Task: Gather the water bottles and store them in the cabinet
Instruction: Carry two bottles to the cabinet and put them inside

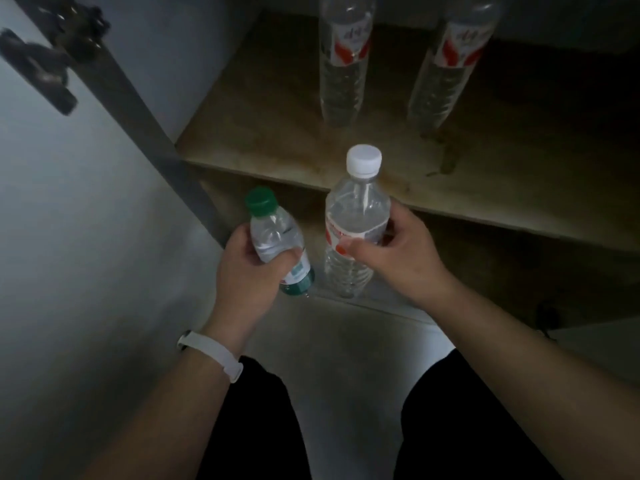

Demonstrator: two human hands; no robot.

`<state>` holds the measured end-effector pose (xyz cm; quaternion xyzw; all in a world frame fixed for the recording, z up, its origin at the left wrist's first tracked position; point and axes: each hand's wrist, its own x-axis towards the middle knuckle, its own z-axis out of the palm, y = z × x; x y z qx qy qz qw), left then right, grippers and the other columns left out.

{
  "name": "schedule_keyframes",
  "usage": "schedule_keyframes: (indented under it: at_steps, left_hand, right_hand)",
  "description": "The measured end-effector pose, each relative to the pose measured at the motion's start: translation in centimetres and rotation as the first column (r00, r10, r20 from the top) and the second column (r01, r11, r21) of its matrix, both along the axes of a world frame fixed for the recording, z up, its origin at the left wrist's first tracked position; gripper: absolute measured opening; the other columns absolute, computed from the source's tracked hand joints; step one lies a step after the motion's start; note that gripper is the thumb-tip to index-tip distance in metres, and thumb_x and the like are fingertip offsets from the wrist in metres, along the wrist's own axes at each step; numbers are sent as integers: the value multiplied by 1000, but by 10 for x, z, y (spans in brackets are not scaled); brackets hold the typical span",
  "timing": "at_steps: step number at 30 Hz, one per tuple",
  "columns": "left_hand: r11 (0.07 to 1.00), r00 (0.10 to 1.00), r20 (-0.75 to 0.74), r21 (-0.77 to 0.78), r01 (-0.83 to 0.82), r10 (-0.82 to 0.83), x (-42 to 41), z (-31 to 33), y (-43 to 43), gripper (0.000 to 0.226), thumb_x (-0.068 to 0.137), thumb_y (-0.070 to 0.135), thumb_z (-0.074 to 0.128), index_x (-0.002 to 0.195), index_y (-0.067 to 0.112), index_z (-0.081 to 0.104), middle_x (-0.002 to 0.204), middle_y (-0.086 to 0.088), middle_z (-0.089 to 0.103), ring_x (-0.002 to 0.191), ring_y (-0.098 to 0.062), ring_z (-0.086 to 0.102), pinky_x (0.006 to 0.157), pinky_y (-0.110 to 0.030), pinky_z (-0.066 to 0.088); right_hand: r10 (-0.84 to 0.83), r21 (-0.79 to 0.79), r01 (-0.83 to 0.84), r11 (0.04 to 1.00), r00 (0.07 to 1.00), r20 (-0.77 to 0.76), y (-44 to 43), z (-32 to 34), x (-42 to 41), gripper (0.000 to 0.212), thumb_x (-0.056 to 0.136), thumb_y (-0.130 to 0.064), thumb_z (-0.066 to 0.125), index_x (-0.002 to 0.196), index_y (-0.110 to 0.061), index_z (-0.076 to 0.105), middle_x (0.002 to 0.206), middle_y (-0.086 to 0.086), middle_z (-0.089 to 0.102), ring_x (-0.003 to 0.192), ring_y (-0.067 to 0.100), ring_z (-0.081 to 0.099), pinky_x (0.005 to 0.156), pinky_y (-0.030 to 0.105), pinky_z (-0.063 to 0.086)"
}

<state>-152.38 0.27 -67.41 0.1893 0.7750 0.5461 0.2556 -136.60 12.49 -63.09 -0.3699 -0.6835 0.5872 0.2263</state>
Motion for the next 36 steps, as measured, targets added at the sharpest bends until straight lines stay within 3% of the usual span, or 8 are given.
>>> schedule_keyframes:
  at_steps: [7,11,14,18,22,29,33,36]
  left_hand:
    - [993,999,-51,113,19,-13,-31,26,13,36,73,26,81,108,32,71,97,9,77,82,-8,72,65,-28,52]
    - [976,994,-99,203,75,-55,-50,73,29,33,77,18,80,105,34,71,101,12,76,93,-6,73,80,-31,53]
    - [965,990,-137,253,70,-36,-64,101,45,29,78,18,80,95,38,69,92,19,75,86,-1,72,77,-28,52]
    - [954,982,-179,279,109,-60,-81,126,69,31,77,19,83,104,29,71,95,16,77,87,-2,73,73,-21,53]
    - [948,982,-184,300,107,-52,-91,127,94,36,75,25,85,108,29,70,101,12,77,91,-5,73,77,-27,55]
    - [946,990,-134,316,76,-34,-97,120,133,37,78,27,85,109,32,64,103,14,72,95,-4,69,72,-22,52]
    - [945,994,-107,320,65,-32,-103,117,143,39,79,27,84,112,33,62,106,16,70,100,-6,67,75,-23,52]
    - [948,993,-102,305,90,-61,-103,113,145,42,81,29,83,117,33,61,108,18,67,101,-4,64,74,-21,50]
  right_hand:
    - [46,61,-40,997,994,-98,26,0,-17,45,77,-16,77,110,-39,57,102,-19,69,94,-6,65,69,7,50]
    - [45,77,-33,996,987,-157,42,22,-28,38,79,-19,75,107,-39,58,105,-16,70,97,-3,66,73,14,53]
    - [8,102,12,995,982,-190,56,39,-35,39,79,-24,74,111,-40,57,109,-16,70,99,-2,66,77,18,54]
    - [-49,125,73,989,980,-192,78,59,-42,38,82,-29,73,114,-42,57,108,-20,68,99,-5,65,78,19,51]
    - [-89,183,117,976,984,-155,99,69,-46,40,83,-35,72,119,-41,56,113,-20,65,104,-4,60,83,22,46]
    - [-124,206,155,966,980,-153,125,71,-57,40,86,-28,70,120,-41,52,104,-24,61,100,-6,56,79,20,42]
    - [-115,238,140,961,986,-117,133,65,-61,42,85,-28,71,118,-44,50,106,-23,60,107,-2,54,92,26,44]
    - [-82,260,106,960,991,-103,136,60,-63,44,86,-29,70,122,-42,50,113,-22,59,111,-1,53,90,24,42]
